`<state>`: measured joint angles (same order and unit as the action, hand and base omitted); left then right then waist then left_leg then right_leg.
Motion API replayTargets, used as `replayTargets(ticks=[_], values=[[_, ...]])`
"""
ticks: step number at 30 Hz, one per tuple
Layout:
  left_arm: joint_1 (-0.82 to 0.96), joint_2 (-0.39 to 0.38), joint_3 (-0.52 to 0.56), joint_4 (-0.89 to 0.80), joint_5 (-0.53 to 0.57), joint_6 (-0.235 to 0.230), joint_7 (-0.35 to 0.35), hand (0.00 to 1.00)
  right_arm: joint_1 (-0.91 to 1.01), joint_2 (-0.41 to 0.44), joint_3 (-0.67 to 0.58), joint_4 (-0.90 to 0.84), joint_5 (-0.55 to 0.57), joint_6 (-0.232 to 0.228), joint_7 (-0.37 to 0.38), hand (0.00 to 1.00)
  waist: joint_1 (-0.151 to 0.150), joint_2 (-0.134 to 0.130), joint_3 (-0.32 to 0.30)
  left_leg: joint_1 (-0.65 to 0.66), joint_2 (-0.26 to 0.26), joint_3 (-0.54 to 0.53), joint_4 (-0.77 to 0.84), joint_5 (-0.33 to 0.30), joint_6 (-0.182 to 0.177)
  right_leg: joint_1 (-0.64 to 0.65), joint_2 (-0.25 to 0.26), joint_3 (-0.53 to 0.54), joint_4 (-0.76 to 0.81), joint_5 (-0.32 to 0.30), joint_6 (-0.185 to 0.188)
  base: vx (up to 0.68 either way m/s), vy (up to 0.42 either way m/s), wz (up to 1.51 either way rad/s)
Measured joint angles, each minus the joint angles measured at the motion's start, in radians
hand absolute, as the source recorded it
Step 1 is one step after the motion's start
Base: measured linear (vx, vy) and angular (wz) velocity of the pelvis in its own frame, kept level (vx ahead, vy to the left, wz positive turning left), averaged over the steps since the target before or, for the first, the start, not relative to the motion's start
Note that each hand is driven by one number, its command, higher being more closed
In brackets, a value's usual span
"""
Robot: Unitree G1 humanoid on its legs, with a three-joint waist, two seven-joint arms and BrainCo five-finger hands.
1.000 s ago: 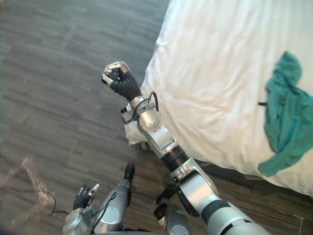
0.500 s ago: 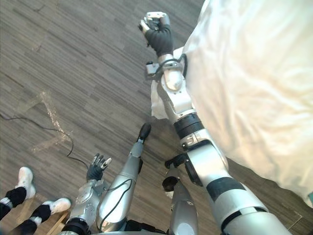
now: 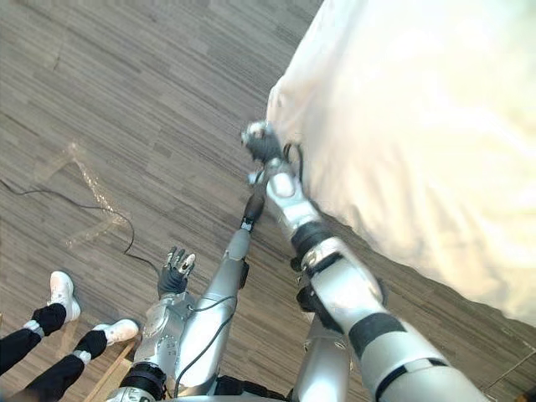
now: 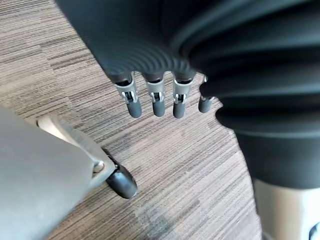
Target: Tidy the bed and pick cloth on bed and put in laundry
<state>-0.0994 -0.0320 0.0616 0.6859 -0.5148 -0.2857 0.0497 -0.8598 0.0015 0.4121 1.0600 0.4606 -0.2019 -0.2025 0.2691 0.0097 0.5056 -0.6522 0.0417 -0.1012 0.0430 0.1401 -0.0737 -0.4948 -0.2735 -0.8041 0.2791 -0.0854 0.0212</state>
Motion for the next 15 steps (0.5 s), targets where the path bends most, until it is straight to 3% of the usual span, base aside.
replayTargets(ticks=[3, 5, 8, 15], values=[[0.000, 0.001, 0.025, 0.023, 0.027, 0.012, 0.001, 0.00, 0.171, 0.033, -0.012, 0.014, -0.003, 0.016, -0.002, 1.00, -0.020, -0.013, -0.010, 0.054, 0.000, 0.024, -0.008, 0.000, 0.000, 0.041, -0.003, 0.012, -0.003, 0.000, 0.000, 0.01, 0.021, -0.13], [0.001, 0.000, 0.026, 0.077, 0.054, 0.026, 0.001, 0.00, 0.379, 0.070, -0.089, 0.000, -0.013, 0.022, -0.001, 1.00, -0.067, -0.025, -0.077, 0.109, 0.010, 0.058, -0.011, -0.003, -0.001, 0.087, 0.011, 0.035, -0.034, 0.007, 0.011, -0.04, 0.005, -0.28], [0.008, 0.000, 0.019, 0.108, 0.082, 0.043, 0.001, 0.00, 0.515, 0.094, -0.169, -0.083, -0.012, 0.019, 0.008, 1.00, -0.093, -0.039, -0.121, 0.202, 0.032, 0.104, -0.038, -0.017, -0.004, 0.148, 0.035, 0.070, -0.064, 0.010, 0.015, -0.08, -0.017, -0.42], [0.071, 0.031, 0.023, 0.193, 0.155, 0.078, 0.000, 0.00, 0.722, 0.075, -0.421, -0.160, -0.013, 0.021, 0.051, 1.00, -0.131, -0.078, -0.274, 0.360, 0.080, 0.238, -0.081, -0.036, -0.009, 0.256, 0.126, 0.193, -0.207, 0.072, 0.016, -0.03, -0.027, -0.57]])
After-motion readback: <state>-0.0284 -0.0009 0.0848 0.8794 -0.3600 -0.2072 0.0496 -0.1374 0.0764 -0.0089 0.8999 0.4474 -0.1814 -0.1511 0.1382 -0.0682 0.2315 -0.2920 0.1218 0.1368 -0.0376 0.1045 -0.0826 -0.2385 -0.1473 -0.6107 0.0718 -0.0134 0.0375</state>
